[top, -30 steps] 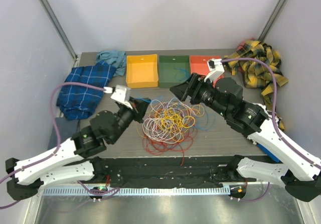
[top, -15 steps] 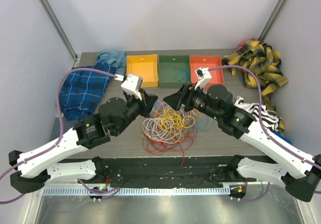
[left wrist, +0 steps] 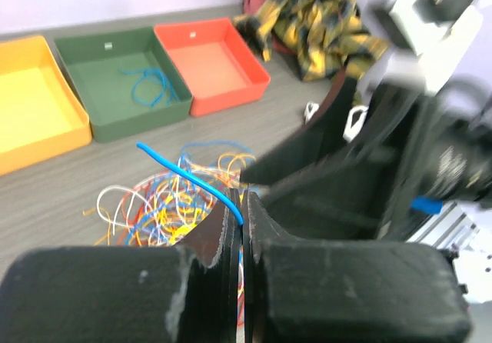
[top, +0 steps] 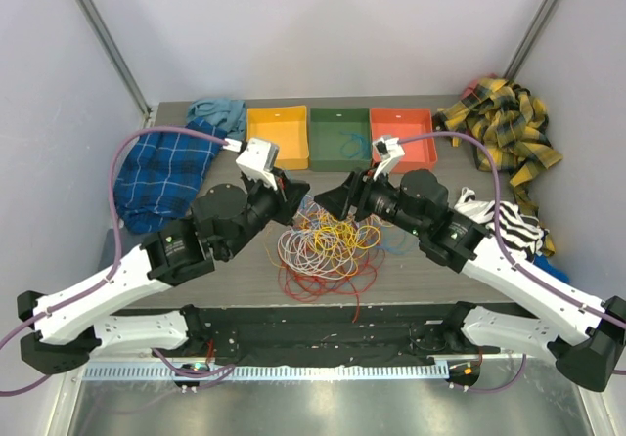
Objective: Untangle the cables
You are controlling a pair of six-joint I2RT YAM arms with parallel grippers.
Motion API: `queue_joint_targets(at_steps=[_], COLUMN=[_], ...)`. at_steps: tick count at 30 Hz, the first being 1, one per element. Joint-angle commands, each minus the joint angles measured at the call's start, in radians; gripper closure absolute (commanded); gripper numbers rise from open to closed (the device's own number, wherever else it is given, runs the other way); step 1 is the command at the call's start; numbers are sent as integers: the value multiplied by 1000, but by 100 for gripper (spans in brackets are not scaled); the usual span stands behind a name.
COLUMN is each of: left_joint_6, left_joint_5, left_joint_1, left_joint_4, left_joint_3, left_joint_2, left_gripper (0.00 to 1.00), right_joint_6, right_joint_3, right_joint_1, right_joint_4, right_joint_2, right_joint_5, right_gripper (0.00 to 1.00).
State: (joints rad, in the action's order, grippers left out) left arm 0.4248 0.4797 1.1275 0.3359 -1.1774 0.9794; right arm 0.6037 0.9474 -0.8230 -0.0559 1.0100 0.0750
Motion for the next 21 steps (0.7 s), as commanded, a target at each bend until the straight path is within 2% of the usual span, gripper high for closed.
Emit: queue_joint_targets(at_steps=[1, 5, 10, 13, 14, 21], left_joint_6=[-47, -67, -70, -70, -67, -63], left_joint_5=[27, 20, 7, -4, -10, -44], left_joint_1=[-3, -5, -5, -5, -5, -5], left_joint_4=[-18, 3, -6, -3, 0, 32], left_joint_3=[-129, -221, -252, -283, -294, -398], left_joint_2=[47, 99, 131, 151, 154, 202], left_gripper=[100, 100, 100, 100, 100, 100], right_joint_6=[-81, -116, -160, -220, -234, -301], right_joint_3=[-44, -67, -73, -90, -93, -102], right_joint_1=[-5, -7, -8, -13, -16, -18], right_joint_4=[50, 50, 50, 97, 108, 251], right_joint_2=[-48, -68, -73, -68, -62, 27], right_joint_5=[20, 9, -7, -70, -136, -221], right_gripper=[34, 34, 34, 34, 34, 33])
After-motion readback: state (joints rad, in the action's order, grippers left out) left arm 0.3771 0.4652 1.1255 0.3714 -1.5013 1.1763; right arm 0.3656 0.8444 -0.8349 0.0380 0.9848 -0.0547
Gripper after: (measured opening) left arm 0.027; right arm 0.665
